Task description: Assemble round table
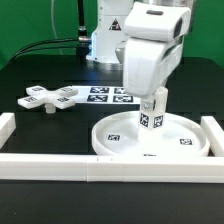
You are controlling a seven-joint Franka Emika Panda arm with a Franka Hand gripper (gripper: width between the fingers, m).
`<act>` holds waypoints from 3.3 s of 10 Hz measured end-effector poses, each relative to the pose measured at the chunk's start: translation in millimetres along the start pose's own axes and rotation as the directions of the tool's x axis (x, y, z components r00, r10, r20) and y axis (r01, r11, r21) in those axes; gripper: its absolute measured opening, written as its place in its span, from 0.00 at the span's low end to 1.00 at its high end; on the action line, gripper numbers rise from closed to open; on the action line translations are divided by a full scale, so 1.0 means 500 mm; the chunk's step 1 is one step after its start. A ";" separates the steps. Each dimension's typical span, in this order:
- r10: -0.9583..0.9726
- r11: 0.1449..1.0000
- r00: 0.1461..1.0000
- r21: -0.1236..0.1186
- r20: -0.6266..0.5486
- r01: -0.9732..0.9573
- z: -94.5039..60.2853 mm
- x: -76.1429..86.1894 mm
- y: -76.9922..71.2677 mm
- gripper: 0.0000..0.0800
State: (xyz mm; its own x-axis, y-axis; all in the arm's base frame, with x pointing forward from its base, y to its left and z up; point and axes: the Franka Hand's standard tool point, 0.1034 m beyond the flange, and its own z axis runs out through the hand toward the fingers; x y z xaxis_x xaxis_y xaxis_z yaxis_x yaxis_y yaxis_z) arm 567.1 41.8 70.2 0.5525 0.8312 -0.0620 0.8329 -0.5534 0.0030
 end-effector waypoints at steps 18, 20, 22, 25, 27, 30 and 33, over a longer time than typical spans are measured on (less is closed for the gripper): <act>0.971 -0.227 -0.219 0.082 0.098 -0.970 0.003 -0.006 -0.002 0.51; 0.939 -0.334 -0.325 0.077 0.111 -0.939 0.003 -0.005 -0.001 0.51; 0.848 -0.521 -0.505 0.080 0.159 -0.850 0.004 -0.007 -0.002 0.51; 0.683 -0.726 -0.704 0.068 0.196 -0.685 0.004 -0.006 -0.002 0.51; 0.609 -0.789 -0.766 0.057 0.206 -0.612 0.002 -0.006 -0.002 0.51; 0.619 -0.781 -0.758 0.056 0.206 -0.622 0.006 -0.005 -0.004 0.70; 0.834 -0.538 -0.519 0.068 0.186 -0.840 -0.018 0.005 -0.022 0.81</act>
Offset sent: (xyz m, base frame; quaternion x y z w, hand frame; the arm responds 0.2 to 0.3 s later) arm 0.0000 0.0000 0.0000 0.0000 0.0000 0.1938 0.9810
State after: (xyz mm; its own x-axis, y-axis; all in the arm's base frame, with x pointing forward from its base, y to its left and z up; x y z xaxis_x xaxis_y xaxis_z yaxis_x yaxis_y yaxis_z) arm 559.6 50.3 79.0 0.4021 -0.9031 -0.1506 -0.9145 -0.4042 -0.0180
